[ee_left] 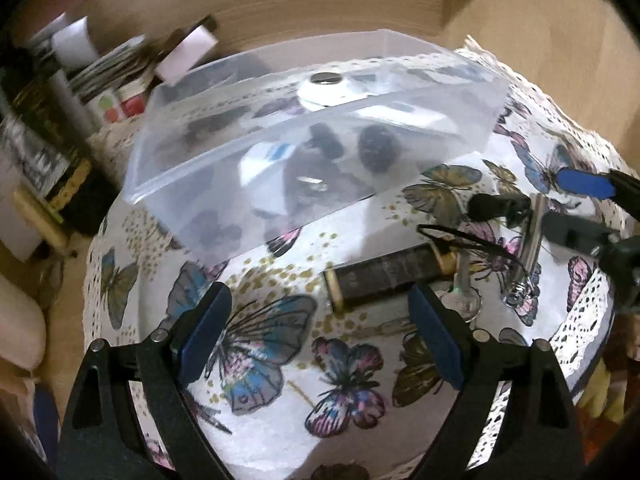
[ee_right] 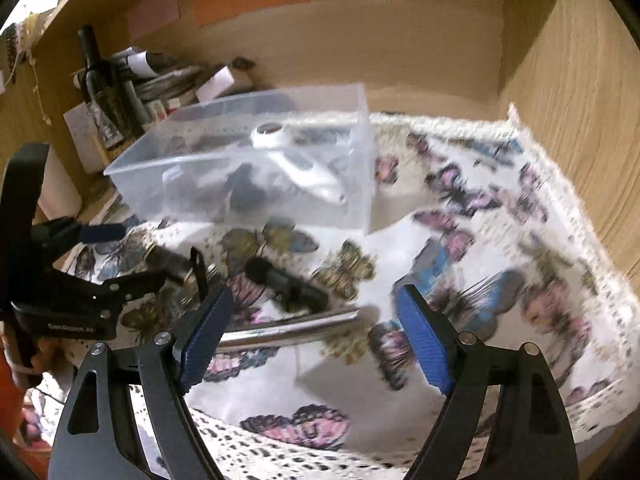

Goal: Organize rigid objects
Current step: 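Grasp the perfume bottle with the left tool while the right tool grasps the silver pen, then place the perfume bottle and silver pen into the clear box and release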

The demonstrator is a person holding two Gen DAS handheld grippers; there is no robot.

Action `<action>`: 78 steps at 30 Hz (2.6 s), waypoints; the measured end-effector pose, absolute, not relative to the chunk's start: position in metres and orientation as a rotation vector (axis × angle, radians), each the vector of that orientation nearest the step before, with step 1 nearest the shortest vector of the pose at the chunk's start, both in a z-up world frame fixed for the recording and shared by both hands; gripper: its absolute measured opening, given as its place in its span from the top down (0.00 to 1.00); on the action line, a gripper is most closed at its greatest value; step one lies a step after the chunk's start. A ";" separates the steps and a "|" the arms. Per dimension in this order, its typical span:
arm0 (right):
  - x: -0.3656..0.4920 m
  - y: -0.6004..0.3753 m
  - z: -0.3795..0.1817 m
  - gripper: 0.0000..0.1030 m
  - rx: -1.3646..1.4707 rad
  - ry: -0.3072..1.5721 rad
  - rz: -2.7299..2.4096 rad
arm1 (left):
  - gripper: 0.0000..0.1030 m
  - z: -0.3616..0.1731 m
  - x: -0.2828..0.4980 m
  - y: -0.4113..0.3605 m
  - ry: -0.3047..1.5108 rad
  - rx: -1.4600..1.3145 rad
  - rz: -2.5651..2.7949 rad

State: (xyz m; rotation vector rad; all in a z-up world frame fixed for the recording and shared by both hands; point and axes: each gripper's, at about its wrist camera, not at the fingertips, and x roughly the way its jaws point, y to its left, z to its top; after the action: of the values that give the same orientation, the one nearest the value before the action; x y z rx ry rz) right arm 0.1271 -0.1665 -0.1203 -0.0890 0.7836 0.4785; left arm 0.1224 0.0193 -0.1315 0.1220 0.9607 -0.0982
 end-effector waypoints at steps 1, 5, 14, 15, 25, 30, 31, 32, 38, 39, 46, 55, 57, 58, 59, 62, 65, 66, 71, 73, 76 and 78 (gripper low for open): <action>0.128 -0.165 -0.124 0.21 -0.075 0.799 0.487 | 0.12 -0.132 0.126 0.016 0.960 0.146 -0.104; 0.130 -0.158 -0.135 0.20 -0.057 0.844 0.491 | 0.12 -0.133 0.140 0.006 0.975 0.169 -0.153; 0.122 -0.164 -0.141 0.21 -0.074 0.845 0.440 | 0.49 -0.135 0.148 -0.009 0.975 0.164 -0.247; 0.120 -0.168 -0.141 0.21 -0.080 0.844 0.430 | 0.52 -0.135 0.146 -0.009 0.972 0.159 -0.243; 0.113 -0.188 -0.140 0.50 -0.084 0.828 0.378 | 0.73 -0.137 0.116 0.007 0.950 0.089 -0.193; 0.112 -0.202 -0.135 0.56 -0.011 0.827 0.347 | 0.78 -0.135 0.113 0.004 0.935 0.102 -0.169; 0.111 -0.207 -0.132 0.56 0.018 0.830 0.351 | 0.78 -0.134 0.111 0.005 0.930 0.102 -0.167; 0.109 -0.211 -0.129 0.55 0.051 0.836 0.363 | 0.78 -0.133 0.109 0.006 0.927 0.101 -0.166; 0.100 -0.198 -0.130 0.54 0.028 0.839 0.392 | 0.78 -0.124 0.087 0.014 0.903 0.083 -0.150; 0.099 -0.194 -0.133 0.54 0.032 0.851 0.411 | 0.78 -0.124 0.084 0.015 0.902 0.081 -0.144; 0.093 -0.167 -0.147 0.53 -0.035 0.853 0.463 | 0.71 -0.132 0.069 0.022 0.945 0.088 -0.090; 0.090 -0.166 -0.150 0.86 -0.092 0.783 0.420 | 0.78 -0.138 0.059 0.020 0.892 0.035 -0.038; 0.088 -0.171 -0.146 0.86 -0.087 0.775 0.396 | 0.78 -0.136 0.059 0.017 0.880 0.032 -0.034; 0.087 -0.171 -0.144 0.86 -0.088 0.770 0.390 | 0.78 -0.135 0.060 0.016 0.875 0.029 -0.035; 0.087 -0.174 -0.142 0.86 -0.083 0.766 0.388 | 0.78 -0.133 0.060 0.016 0.867 0.028 -0.031; 0.086 -0.178 -0.131 0.86 -0.077 0.738 0.379 | 0.78 -0.121 0.060 0.019 0.828 0.027 -0.027; 0.085 -0.180 -0.114 0.86 -0.067 0.693 0.382 | 0.78 -0.102 0.059 0.021 0.775 0.024 -0.019; 0.085 -0.181 -0.108 0.86 -0.060 0.679 0.389 | 0.78 -0.096 0.059 0.022 0.759 0.020 -0.019; 0.090 -0.175 -0.087 0.86 -0.078 0.620 0.403 | 0.78 -0.064 0.063 0.028 0.659 -0.009 -0.005; 0.095 -0.171 -0.077 0.86 -0.087 0.585 0.407 | 0.78 -0.053 0.065 0.029 0.617 -0.018 0.005; 0.104 -0.164 -0.065 0.86 -0.088 0.545 0.422 | 0.78 -0.039 0.068 0.032 0.569 -0.045 0.010; 0.112 -0.157 -0.058 0.86 -0.085 0.526 0.442 | 0.78 -0.032 0.071 0.034 0.554 -0.058 0.012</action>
State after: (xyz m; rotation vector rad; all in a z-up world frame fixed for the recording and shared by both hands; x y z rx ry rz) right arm 0.1120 -0.1572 -0.0577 -0.0850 0.5255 0.4415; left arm 0.0710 0.0336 -0.0320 -0.0576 0.5543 0.0116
